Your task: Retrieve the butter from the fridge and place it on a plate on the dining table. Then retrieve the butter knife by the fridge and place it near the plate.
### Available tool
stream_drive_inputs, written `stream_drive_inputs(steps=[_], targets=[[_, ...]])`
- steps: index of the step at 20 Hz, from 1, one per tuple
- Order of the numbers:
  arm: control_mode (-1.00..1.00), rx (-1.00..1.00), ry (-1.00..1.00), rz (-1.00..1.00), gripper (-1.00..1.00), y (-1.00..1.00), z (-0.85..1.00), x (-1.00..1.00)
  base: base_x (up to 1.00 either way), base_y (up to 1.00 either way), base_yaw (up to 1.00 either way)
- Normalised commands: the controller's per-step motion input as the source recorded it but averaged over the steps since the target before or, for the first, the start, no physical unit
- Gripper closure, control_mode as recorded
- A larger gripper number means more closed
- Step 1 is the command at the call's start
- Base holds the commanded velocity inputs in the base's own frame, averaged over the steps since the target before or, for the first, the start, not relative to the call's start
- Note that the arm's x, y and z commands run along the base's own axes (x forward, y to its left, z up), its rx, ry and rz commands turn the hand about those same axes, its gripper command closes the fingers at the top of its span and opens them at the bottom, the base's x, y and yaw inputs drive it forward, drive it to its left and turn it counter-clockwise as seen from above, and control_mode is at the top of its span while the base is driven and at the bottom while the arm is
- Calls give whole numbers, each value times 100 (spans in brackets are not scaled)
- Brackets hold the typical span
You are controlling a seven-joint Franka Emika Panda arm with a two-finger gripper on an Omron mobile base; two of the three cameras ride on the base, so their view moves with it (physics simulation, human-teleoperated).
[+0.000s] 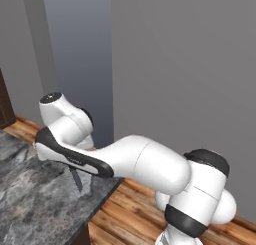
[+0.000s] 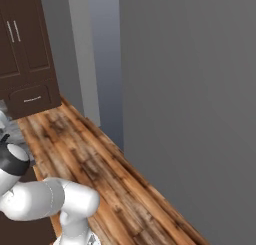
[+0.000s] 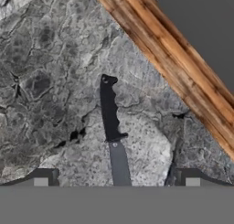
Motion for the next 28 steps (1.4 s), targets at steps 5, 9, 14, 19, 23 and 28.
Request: stream_drive_inputs(steps=[5,9,14,19,23,28], targets=[[-100,0,0,-4,-100,0,-44,25,0,0,0],[-100,0,0,0,-100,0,-43,16,0,0,0],[-100,0,0,0,-100,-4,-37,20,0,0,0],[-100,0,0,0,-100,0,-23,12,0,0,0],[-100,0,0,0,-100,0,-24,8,0,0,0],[-100,0,0,0,100,0,-35,1,0,0,0]])
